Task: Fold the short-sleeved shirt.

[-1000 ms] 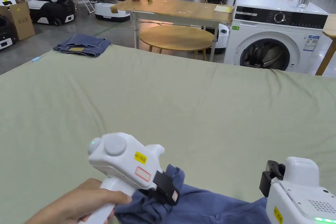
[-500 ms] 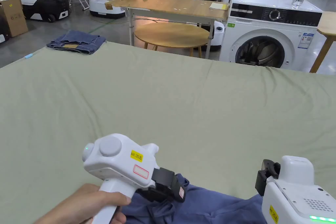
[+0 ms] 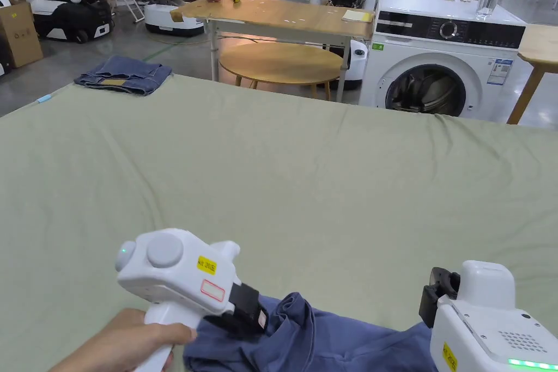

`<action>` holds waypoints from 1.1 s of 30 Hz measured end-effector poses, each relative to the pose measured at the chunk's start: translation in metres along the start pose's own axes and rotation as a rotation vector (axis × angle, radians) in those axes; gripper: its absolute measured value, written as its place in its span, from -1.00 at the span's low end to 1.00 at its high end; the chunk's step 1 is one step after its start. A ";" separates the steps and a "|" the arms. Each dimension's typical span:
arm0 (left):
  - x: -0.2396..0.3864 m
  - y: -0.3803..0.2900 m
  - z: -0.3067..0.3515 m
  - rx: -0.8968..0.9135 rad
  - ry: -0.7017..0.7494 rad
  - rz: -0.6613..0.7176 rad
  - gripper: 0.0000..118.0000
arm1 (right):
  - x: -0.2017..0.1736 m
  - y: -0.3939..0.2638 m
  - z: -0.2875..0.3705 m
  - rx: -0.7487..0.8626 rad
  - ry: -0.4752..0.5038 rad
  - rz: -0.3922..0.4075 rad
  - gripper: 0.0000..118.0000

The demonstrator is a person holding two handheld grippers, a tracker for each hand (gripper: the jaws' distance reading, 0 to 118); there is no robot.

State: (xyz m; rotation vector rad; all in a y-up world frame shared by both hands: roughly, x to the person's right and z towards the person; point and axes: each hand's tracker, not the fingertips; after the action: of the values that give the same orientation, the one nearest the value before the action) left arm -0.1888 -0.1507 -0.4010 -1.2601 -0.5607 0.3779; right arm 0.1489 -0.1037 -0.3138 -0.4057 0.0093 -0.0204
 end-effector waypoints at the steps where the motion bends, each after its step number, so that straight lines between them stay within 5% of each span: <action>1: 0.001 -0.002 -0.009 -0.026 -0.019 -0.010 -0.91 | 0.000 0.000 0.000 -0.001 -0.001 0.001 -1.00; 8: 0.020 -0.015 -0.029 0.007 -0.300 0.027 -0.91 | 0.004 -0.001 0.003 -0.003 -0.009 0.003 -1.00; 24: 0.030 -0.026 -0.066 -0.008 -0.197 -0.016 -1.00 | 0.007 -0.004 0.002 -0.007 -0.015 -0.010 -1.00; 33: -0.001 -0.010 0.019 0.150 -0.273 0.018 -1.00 | 0.005 0.002 0.014 0.097 -0.017 -0.007 -1.00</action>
State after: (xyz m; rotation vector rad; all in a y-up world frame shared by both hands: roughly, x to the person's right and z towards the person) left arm -0.2017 -0.1392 -0.3876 -1.0760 -0.7392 0.6017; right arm 0.1539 -0.0962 -0.3018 -0.3087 -0.0094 -0.0240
